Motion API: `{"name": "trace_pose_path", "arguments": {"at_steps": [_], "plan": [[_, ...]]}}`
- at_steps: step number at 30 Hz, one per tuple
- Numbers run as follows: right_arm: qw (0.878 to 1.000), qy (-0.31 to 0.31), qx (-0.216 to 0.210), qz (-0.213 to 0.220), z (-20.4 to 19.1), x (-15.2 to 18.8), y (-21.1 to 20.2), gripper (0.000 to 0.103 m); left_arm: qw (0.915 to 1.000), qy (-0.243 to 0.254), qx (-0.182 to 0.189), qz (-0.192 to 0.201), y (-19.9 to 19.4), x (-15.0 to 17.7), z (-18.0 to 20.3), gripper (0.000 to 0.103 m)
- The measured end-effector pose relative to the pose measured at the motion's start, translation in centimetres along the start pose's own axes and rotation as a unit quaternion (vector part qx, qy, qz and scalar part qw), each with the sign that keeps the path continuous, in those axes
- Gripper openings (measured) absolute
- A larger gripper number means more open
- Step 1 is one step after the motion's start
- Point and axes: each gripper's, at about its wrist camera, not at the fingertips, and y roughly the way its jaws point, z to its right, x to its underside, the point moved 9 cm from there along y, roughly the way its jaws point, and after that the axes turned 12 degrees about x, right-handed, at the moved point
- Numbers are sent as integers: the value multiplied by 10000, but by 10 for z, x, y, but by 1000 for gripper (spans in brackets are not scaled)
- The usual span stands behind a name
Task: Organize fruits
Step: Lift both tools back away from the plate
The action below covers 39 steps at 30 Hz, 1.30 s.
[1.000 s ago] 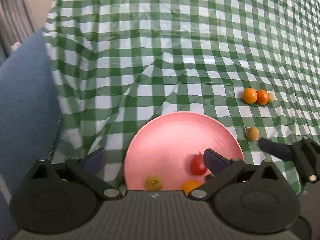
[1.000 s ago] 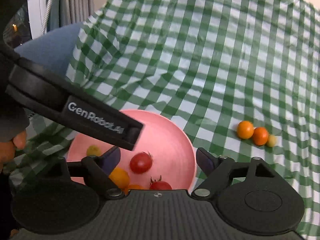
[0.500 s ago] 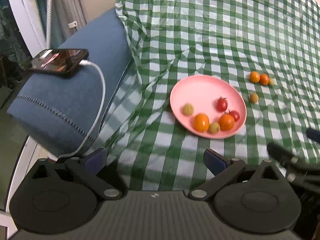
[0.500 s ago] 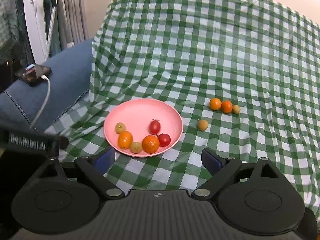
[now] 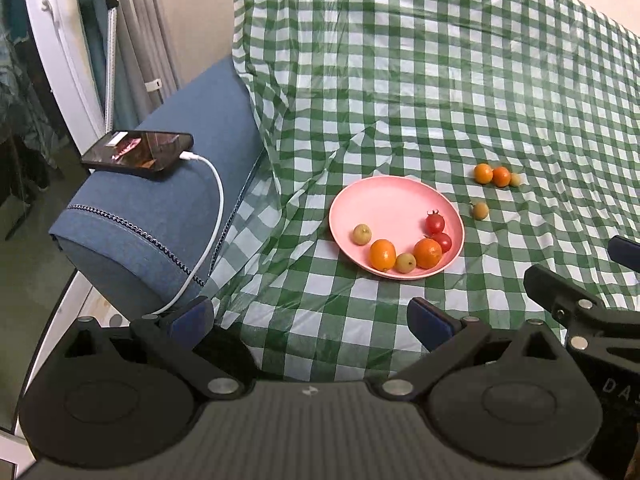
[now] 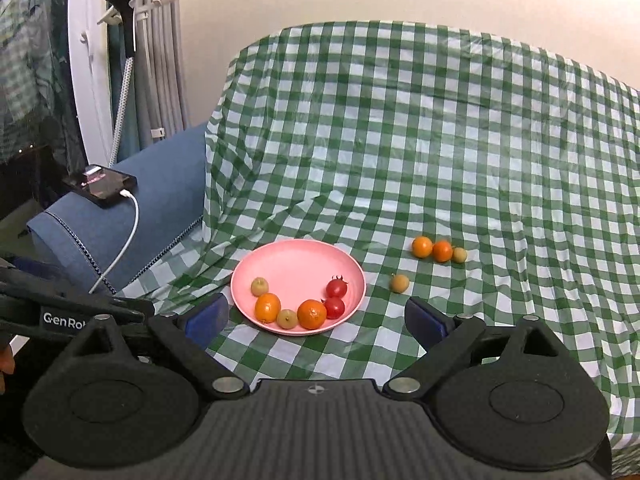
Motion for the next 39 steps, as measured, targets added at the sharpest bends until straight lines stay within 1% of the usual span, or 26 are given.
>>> {"name": "trace_pose_path", "arguments": {"at_steps": [8,17,39], "plan": [[10000,5,13,79,-2,-2,-7,95,10000,18,6,70,-8,2,2,103],[10000,11,9,29,-4,-1,-8,95,10000,19,0,72,-9,2,2,103],[9995,53,-65,-299,3,8,16,95,9995,63,10,-314,19,4,3,103]]}}
